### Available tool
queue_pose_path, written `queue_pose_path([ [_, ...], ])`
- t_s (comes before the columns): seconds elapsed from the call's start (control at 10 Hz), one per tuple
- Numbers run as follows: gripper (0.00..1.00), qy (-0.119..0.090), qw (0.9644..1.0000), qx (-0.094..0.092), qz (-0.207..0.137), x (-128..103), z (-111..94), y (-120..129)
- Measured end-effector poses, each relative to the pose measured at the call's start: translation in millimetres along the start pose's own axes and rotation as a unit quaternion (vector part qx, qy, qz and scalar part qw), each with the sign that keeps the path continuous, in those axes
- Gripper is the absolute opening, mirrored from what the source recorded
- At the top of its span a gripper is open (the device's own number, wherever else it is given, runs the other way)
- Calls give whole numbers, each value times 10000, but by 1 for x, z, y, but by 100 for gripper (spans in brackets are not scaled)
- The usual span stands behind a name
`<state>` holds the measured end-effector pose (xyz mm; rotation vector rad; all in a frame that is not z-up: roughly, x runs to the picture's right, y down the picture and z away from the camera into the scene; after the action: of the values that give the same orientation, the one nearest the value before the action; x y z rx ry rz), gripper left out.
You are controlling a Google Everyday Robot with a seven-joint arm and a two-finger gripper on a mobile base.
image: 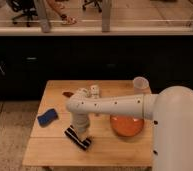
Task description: Push the eraser across the table
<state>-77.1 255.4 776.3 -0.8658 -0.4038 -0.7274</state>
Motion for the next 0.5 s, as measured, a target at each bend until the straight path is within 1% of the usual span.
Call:
queue_pose_path([
  [0.3,5,0,10000,0,5,0,0,0],
  [0.4,11,0,10000,0,5,0,0,0],
  [0.5,20,0,10000,0,5,0,0,0],
])
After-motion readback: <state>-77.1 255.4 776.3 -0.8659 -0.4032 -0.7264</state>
